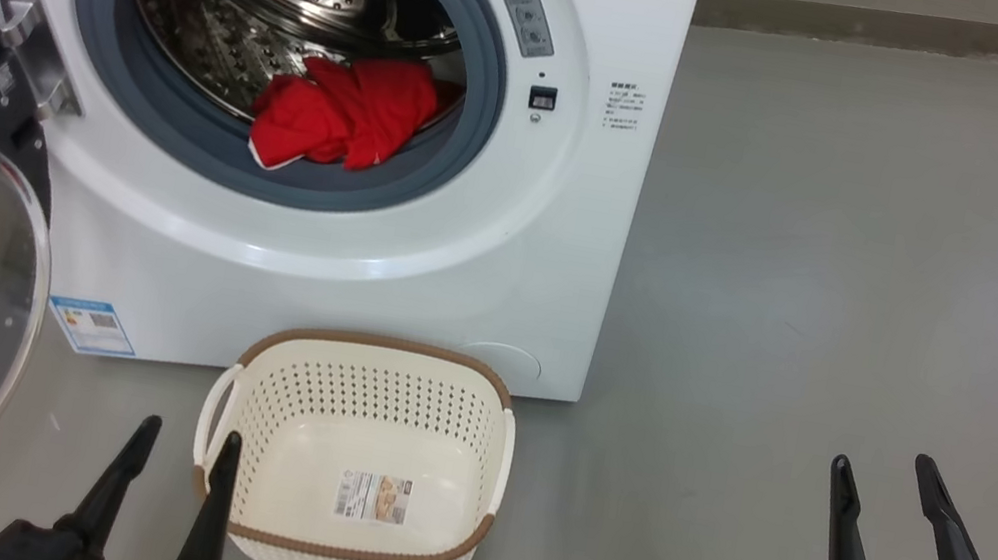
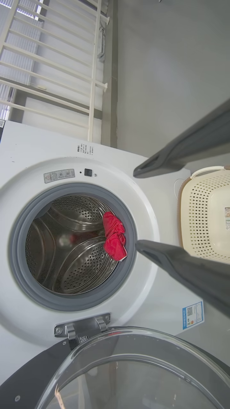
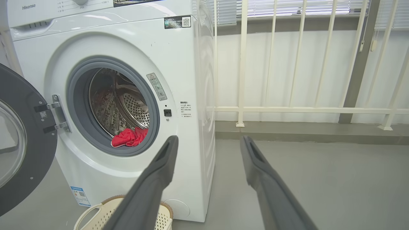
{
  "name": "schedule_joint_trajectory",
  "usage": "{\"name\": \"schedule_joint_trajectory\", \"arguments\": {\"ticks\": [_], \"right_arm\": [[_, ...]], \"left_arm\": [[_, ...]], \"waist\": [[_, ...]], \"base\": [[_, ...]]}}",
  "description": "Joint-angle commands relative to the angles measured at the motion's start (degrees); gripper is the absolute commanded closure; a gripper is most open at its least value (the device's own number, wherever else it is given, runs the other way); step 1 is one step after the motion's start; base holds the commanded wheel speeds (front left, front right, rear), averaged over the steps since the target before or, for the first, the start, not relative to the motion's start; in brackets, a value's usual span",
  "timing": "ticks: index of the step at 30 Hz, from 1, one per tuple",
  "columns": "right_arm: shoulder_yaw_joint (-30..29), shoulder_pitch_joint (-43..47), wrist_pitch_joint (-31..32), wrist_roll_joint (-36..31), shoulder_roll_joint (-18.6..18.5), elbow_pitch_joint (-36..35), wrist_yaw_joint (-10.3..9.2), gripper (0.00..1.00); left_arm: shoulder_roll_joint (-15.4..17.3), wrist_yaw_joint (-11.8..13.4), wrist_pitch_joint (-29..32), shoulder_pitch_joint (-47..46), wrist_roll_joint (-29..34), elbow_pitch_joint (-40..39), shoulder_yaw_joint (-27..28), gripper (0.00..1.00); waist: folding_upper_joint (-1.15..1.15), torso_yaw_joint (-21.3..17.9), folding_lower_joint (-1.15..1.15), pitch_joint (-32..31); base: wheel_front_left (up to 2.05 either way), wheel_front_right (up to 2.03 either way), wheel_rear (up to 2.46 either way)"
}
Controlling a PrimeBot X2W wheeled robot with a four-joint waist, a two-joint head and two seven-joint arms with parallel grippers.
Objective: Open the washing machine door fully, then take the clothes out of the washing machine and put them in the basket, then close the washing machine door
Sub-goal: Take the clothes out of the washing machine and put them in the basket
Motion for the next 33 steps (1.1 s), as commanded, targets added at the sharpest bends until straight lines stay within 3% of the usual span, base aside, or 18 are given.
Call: {"name": "schedule_joint_trajectory", "arguments": {"ticks": [1, 10, 33], "right_arm": [[1.2, -1.1, -0.4, -0.1, -0.8, -1.6, 0.36, 0.00], [1.6, -1.4, -0.4, 0.2, -0.8, -1.6, 0.36, 0.00], [2.6, -3.3, -0.4, 0.5, -0.8, -2.3, 0.36, 0.00]], "left_arm": [[0.7, 0.6, -0.7, -1.4, 0.4, -1.3, 2.0, 0.00], [0.3, 0.7, -0.7, -1.0, 1.0, -3.0, 1.4, 0.00], [0.0, 3.1, -0.3, -2.6, 0.9, -5.9, 1.0, 0.00]], "waist": [[0.00, 0.1, 0.00, 0.0], [0.00, 0.4, 0.00, 0.2], [0.00, 1.7, 0.00, 4.3]], "base": [[1.59, -1.59, 0.00], [1.15, -1.15, 0.00], [0.02, -0.02, 0.00]]}}
